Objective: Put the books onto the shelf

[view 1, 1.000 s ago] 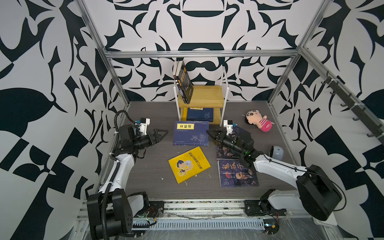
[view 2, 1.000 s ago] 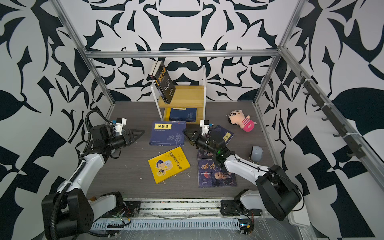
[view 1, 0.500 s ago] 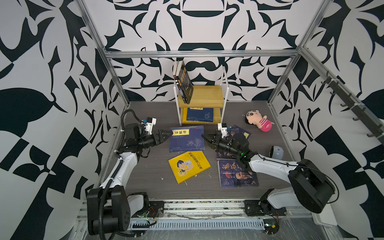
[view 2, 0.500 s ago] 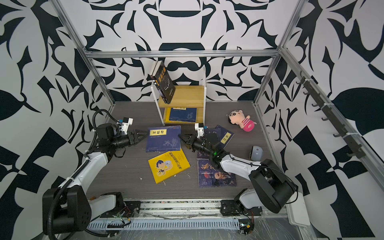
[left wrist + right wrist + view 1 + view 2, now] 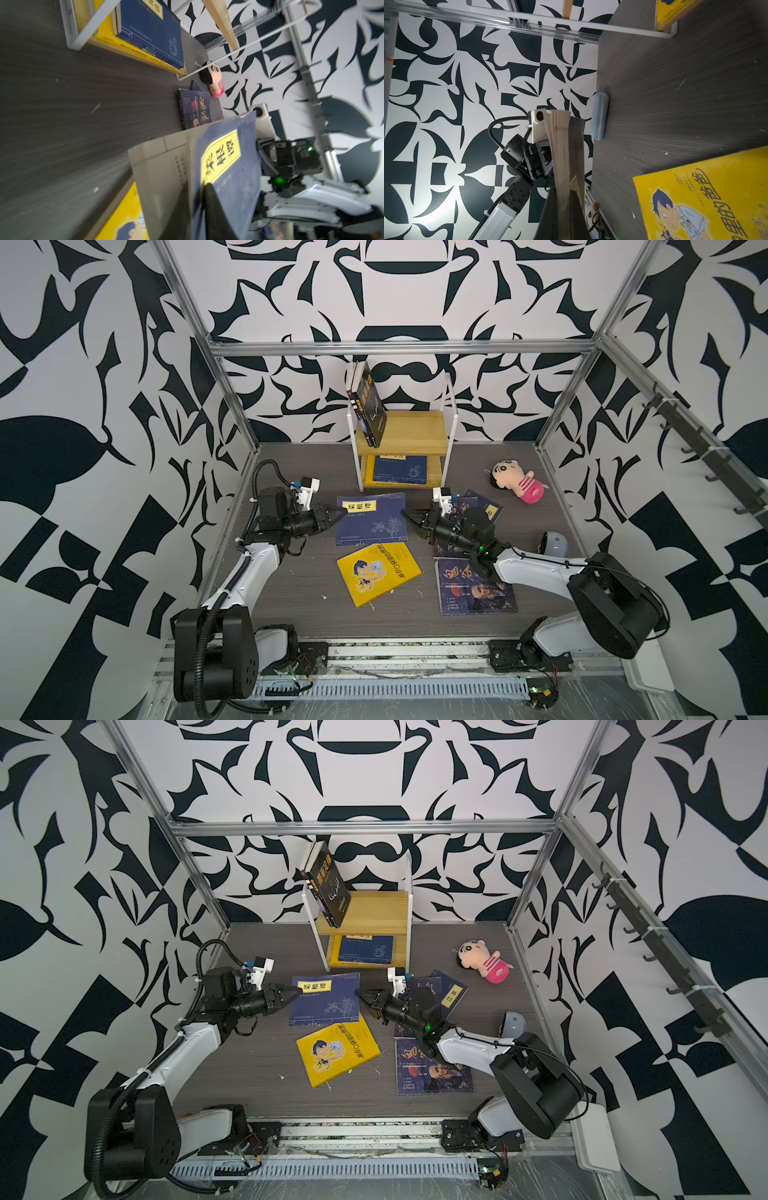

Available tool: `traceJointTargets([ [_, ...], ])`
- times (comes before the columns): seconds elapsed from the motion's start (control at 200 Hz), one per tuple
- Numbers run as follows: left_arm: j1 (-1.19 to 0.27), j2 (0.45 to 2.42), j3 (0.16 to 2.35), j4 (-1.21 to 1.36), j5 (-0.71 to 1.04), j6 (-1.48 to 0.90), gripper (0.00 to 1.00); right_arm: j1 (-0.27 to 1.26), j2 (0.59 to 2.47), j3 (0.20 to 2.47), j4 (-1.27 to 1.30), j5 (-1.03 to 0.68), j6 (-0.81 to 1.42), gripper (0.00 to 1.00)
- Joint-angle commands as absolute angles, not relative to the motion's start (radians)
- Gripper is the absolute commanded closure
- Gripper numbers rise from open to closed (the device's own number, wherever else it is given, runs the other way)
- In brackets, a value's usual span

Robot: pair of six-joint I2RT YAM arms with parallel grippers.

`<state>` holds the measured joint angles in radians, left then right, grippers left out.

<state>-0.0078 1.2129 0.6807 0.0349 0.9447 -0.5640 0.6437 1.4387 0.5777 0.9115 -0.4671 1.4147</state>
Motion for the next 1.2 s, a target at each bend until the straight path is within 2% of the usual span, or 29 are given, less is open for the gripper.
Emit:
traceJointTargets([
  [0.0, -0.009, 1.202, 0.69, 0.04, 0.966, -0.571, 1.0, 0.636, 1.427, 0.575, 0.981, -0.461, 1.404, 1.0],
  [0.155, 0.006, 1.193, 0.701, 0.022, 0.967, -0.572, 1.0, 0.626, 1.401, 0.56, 0.92, -0.44, 1.37, 1.0],
  [0.265, 0.02, 1.175, 0.696, 0.014, 0.975, -0.571, 1.0, 0.615, 1.378, 0.555, 0.841, -0.428, 1.335, 0.94],
  [0.415, 0.027, 1.166, 0.695, 0.012, 0.983, -0.572, 1.0, 0.607, 1.326, 0.538, 0.768, -0.411, 1.296, 0.78],
  [0.52, 0.032, 1.166, 0.709, 0.003, 0.982, -0.587, 1.0, 0.608, 1.26, 0.538, 0.615, -0.384, 1.197, 0.66],
  [0.65, 0.045, 1.178, 0.733, -0.026, 0.968, -0.591, 1.0, 0.607, 1.142, 0.537, 0.4, -0.316, 1.075, 0.58],
  [0.87, 0.054, 1.183, 0.738, -0.043, 0.96, -0.595, 1.0, 0.615, 0.937, 0.56, 0.088, -0.167, 0.862, 0.54],
  [1.05, 0.062, 1.179, 0.739, -0.047, 0.954, -0.598, 1.0, 0.644, 0.888, 0.562, 0.061, -0.116, 0.782, 0.54],
  [1.13, 0.066, 1.181, 0.74, -0.048, 0.953, -0.605, 1.0, 0.717, 0.911, 0.593, 0.04, -0.059, 0.712, 0.53],
  [1.195, 0.066, 1.18, 0.741, -0.048, 0.949, -0.615, 1.0, 0.833, 0.94, 0.621, 0.036, 0.081, 0.59, 0.53],
])
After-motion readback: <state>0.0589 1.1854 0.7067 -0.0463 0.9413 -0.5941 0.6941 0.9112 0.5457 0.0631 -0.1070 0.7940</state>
